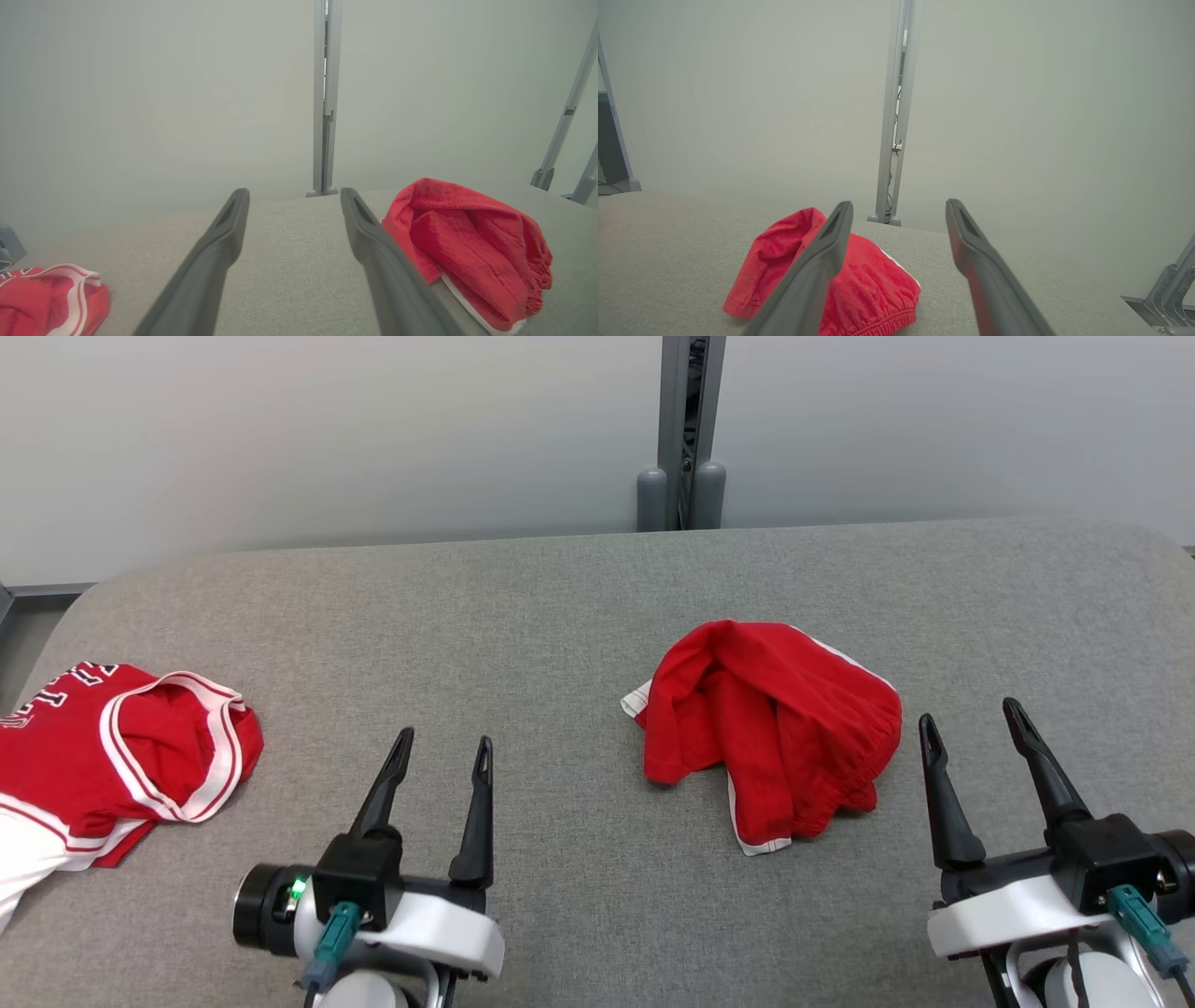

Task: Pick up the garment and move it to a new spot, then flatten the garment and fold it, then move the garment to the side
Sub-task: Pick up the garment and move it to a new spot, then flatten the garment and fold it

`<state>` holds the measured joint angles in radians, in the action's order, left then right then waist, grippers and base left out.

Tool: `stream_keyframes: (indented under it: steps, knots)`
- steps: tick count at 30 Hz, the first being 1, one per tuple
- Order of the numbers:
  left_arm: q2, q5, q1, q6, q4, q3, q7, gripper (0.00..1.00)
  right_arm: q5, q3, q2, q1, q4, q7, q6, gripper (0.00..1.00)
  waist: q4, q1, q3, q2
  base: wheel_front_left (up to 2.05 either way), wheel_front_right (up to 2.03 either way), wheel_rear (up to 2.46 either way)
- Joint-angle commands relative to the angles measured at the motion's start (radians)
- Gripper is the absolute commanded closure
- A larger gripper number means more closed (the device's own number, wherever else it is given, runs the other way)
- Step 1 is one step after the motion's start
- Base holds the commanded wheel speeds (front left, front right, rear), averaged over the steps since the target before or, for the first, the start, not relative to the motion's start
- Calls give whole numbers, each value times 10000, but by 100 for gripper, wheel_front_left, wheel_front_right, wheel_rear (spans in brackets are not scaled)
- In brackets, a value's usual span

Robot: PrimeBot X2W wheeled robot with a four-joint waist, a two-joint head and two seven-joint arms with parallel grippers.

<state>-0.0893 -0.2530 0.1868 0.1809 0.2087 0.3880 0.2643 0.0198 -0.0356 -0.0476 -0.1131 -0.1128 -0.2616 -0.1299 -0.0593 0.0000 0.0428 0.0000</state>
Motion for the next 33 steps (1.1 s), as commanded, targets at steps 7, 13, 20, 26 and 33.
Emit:
stream_keyframes:
  steps: [7, 13, 20, 26, 33]
  knots:
    - [274, 657, -1439, -353, -526, -1013, 11, 0, -51, 117, -54, 324, -272, -42, -16, 0, 202, 0, -170, 0, 0, 0, 0]
    - [358, 834, -1308, -626, -539, -1397, 11, 0, -65, 117, -54, 218, -335, -42, -16, 0, 221, 0, -158, 0, 0, 0, 0]
    - [373, 722, -1266, -681, -522, -1292, 11, 0, -184, 167, -55, 220, -579, -41, -16, 0, 219, 0, -22, 0, 0, 0, 0]
    - [369, 689, -1109, -731, -384, -1081, 11, 0, -713, 60, -51, 98, -1545, -41, -16, 0, 410, 0, 281, 0, 0, 0, 0]
    - [372, 723, -912, -760, -289, -1011, 11, 0, -891, -447, -61, -250, -3087, -42, -16, 0, 651, 0, 605, 0, 0, 0, 0]
